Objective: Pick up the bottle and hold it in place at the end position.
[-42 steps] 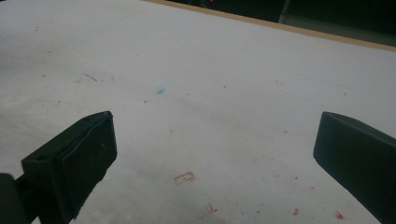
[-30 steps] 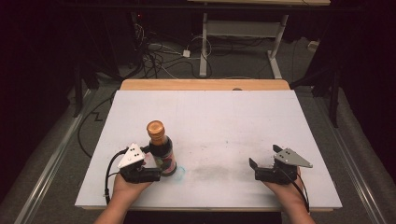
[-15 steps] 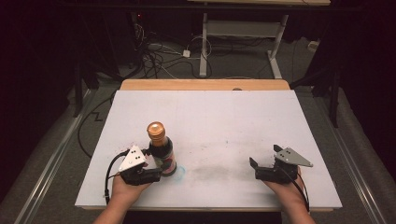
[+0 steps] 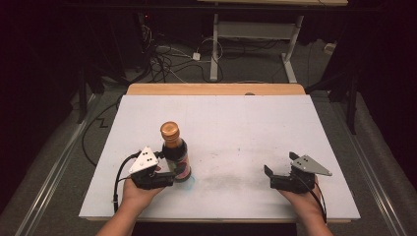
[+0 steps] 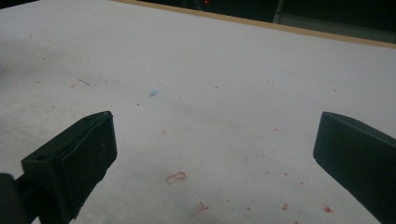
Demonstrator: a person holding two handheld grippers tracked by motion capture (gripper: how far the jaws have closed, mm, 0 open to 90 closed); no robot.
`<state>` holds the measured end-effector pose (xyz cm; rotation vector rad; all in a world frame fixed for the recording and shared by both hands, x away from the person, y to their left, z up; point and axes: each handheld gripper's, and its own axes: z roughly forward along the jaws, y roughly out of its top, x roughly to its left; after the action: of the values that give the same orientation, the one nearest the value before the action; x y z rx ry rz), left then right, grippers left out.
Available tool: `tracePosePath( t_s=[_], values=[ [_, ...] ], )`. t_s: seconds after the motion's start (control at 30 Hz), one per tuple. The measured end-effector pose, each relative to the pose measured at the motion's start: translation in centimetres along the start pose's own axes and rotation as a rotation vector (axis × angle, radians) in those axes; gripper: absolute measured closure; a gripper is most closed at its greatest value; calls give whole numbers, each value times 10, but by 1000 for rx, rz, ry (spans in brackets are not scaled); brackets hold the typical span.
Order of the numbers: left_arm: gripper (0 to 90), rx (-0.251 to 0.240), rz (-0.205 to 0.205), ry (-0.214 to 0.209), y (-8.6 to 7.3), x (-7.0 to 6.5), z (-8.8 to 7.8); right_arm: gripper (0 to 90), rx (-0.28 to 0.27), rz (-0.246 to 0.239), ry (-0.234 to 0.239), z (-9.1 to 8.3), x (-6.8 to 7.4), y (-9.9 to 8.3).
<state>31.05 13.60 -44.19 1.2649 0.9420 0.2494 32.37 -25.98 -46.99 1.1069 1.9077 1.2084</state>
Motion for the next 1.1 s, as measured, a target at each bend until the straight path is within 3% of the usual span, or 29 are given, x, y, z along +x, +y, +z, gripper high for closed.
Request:
tracePosePath(
  t_s=[0.43, 0.67, 1.1],
  values=[
    [288, -23, -21, -26, 16, 9, 58, 3, -8, 5, 0, -2, -2, 0],
    [288, -16, 9, -44, 21, 4, 97, 2, -9, 3, 3, -2, -3, 0],
    [288, 29, 1, -83, 13, -1, 153, 2, -13, 13, 15, -1, -4, 0]
  ],
)
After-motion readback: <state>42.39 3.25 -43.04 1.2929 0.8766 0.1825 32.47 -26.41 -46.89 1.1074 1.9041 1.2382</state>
